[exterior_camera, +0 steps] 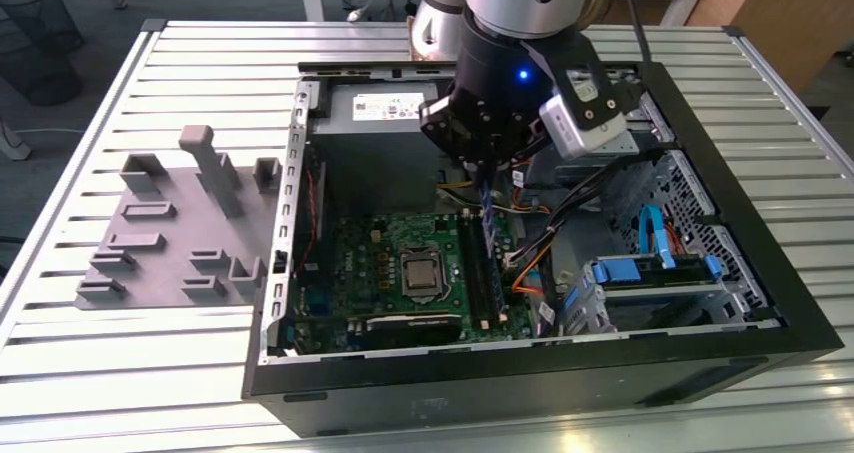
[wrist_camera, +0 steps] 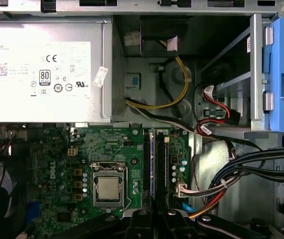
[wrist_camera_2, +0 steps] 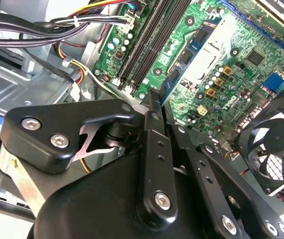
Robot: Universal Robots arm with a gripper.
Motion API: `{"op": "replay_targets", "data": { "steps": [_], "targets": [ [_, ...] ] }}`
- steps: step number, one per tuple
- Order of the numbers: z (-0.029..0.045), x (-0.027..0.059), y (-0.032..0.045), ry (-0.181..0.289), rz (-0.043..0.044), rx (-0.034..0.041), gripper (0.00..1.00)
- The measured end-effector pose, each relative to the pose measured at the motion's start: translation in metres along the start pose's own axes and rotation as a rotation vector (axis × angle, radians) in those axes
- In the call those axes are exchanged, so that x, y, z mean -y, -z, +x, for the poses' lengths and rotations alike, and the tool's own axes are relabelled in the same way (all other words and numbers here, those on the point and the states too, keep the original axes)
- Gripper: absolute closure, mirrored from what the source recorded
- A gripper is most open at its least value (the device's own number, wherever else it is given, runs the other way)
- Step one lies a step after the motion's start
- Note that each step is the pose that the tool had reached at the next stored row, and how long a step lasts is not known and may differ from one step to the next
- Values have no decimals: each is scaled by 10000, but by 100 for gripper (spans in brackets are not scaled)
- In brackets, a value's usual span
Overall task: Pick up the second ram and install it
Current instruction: 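Insert the second ram into the second slot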
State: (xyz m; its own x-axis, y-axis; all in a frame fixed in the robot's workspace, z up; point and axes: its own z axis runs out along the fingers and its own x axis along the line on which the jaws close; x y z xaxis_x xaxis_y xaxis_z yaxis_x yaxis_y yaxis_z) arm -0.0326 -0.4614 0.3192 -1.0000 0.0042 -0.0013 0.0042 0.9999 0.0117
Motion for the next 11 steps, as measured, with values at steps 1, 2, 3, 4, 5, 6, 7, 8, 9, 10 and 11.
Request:
{"op": "replay_targets", "data": {
  "steps": [1, 2, 3, 4, 5, 6, 7, 8, 9, 10, 11],
  "targets": [
    [0, 0, -4, 0, 0, -1, 86],
    [-1, 0, -7, 0, 0, -2, 86],
    [-1, 0, -12, 0, 0, -2, 86],
    [-1, 0, -16, 0, -1, -3, 86],
    [-1, 0, -21, 0, 0, -4, 86],
    [-1, 0, -22, 0, 2, -7, 86],
    [-1, 0, -26, 0, 1, -9, 86],
    [-1, 0, -30, 0, -1, -10, 86],
    [-2, 0, -35, 0, -1, -13, 86],
    [-2, 0, -39, 0, -1, -16, 86],
    [-2, 1, -43, 0, 0, -19, 86]
  ]
}}
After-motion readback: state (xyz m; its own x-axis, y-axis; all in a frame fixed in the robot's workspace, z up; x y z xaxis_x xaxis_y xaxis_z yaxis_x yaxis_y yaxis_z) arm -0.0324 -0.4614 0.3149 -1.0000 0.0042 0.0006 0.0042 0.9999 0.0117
